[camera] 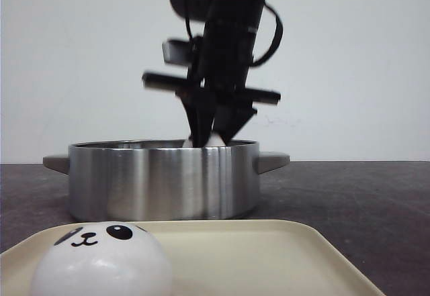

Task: Steam buns
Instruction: 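Lift the bun with the right gripper into the pot and release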

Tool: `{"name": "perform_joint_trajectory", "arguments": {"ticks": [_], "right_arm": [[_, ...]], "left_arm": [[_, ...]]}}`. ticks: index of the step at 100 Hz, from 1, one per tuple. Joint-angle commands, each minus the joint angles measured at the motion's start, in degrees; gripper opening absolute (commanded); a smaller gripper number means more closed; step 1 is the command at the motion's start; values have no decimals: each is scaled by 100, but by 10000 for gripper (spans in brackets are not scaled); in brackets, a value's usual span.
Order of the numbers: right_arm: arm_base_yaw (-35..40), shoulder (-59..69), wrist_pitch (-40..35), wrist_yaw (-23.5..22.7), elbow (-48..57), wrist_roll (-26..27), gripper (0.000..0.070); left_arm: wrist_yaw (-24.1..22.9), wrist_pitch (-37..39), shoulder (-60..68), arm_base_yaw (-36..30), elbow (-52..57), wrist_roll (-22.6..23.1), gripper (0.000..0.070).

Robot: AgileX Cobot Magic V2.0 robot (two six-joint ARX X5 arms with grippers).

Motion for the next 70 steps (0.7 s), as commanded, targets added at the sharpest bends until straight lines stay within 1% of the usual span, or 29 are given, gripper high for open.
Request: {"name": "perform_joint_trajectory", "arguments": {"ticks": [1, 17, 20, 24, 32, 37, 43, 54, 65, 70], "right_arm": [[35, 127, 76, -17, 90, -59, 6], [31, 140, 111, -66, 90, -44, 8], [31, 140, 107, -68, 90, -42, 19], [28, 138, 92, -70, 90, -42, 68], [7, 138, 52, -68, 90, -33, 242], [7, 138, 37, -68, 90, -11, 317], [7, 138, 35, -68, 90, 15, 357], [0, 138, 39, -66, 90, 107, 370], [-20, 140, 44, -66, 90, 153, 489], [-35, 138, 44, -66, 90, 153, 514]], "left_arm": [[-35, 33, 52, -46, 120, 98, 596], [-35, 26, 63, -46, 120, 98, 596], [-35, 28, 63, -46, 120, 101, 596], [-35, 28, 63, -46, 120, 101, 596], [-35, 28, 63, -46, 120, 101, 596], [-35, 28, 63, -46, 120, 105, 596], [-35, 26, 63, -46, 120, 114, 596], [-35, 26, 63, -46, 120, 120, 596], [-35, 24, 63, -46, 120, 118, 596], [-35, 22, 63, -46, 118, 118, 596]]}}
